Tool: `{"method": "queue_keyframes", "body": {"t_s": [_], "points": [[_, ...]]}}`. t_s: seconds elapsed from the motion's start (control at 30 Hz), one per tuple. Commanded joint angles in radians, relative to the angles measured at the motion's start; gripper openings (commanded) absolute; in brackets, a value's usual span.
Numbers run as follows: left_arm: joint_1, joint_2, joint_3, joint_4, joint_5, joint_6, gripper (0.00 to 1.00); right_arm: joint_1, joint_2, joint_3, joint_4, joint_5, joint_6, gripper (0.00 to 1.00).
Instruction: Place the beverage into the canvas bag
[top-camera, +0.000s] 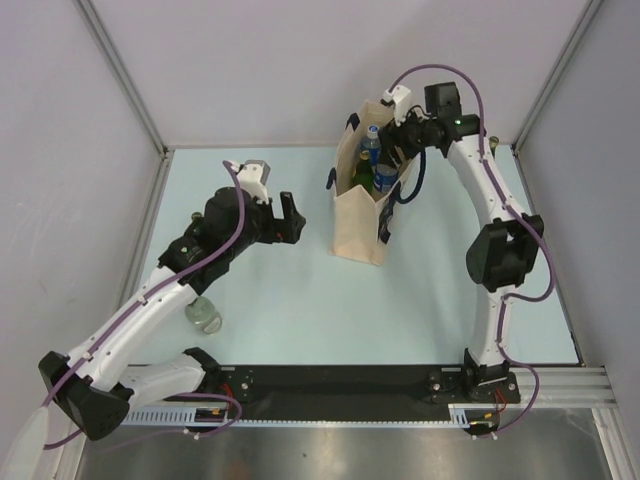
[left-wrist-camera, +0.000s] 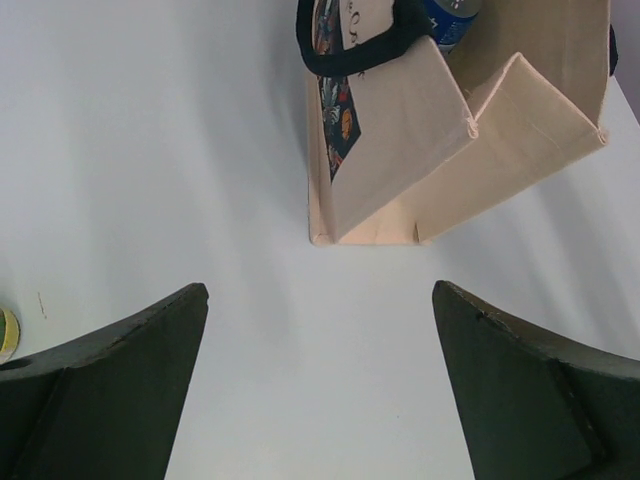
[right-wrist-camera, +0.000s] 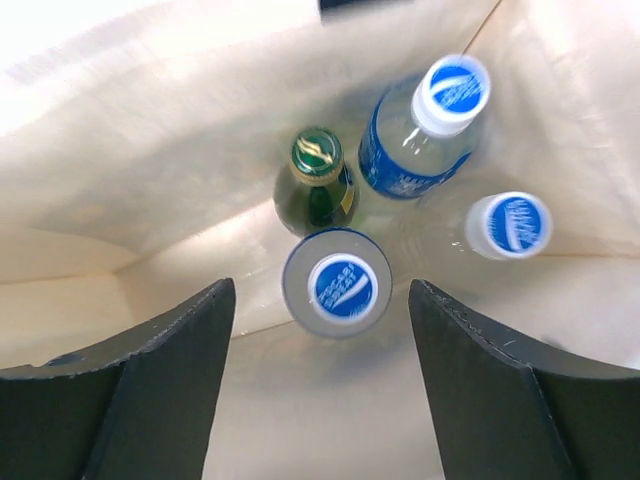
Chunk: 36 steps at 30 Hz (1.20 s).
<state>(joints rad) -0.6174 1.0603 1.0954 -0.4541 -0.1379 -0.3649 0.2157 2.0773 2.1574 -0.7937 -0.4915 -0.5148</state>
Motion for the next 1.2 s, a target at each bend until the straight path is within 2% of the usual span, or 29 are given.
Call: {"method": "queue_keyframes", "body": {"t_s": [0.0, 0.13, 0.37, 0.5, 0.83, 0.97, 1.17], "points": [[0.015, -0.04, 0.032, -0.011, -0.029, 0.018, 1.0, -0.015, -0.141, 0.033, 0.03, -0.068, 0.048, 0.76], [0.025, -0.057, 0.034, -0.029, -0.043, 0.029, 1.0, -0.019, -0.213, 0.025, 0.007, -0.143, 0.055, 0.77], [0.071, -0.089, 0.034, -0.069, -0.081, 0.047, 1.0, -0.029, -0.393, -0.146, 0.002, -0.335, 0.023, 0.77], [0.133, -0.1, 0.035, -0.101, -0.095, 0.031, 1.0, -0.03, -0.503, -0.306, 0.04, -0.341, 0.036, 0.8], [0.274, -0.091, 0.07, -0.225, -0.206, -0.049, 1.0, -0.079, -0.709, -0.542, 0.059, -0.329, 0.048, 0.81], [0.379, -0.082, 0.051, -0.238, -0.201, -0.083, 1.0, -0.154, -0.744, -0.599, 0.105, -0.367, 0.101, 0.81], [0.493, -0.025, 0.046, -0.238, -0.232, -0.101, 1.0, -0.196, -0.783, -0.652, 0.125, -0.375, 0.121, 0.81]]}}
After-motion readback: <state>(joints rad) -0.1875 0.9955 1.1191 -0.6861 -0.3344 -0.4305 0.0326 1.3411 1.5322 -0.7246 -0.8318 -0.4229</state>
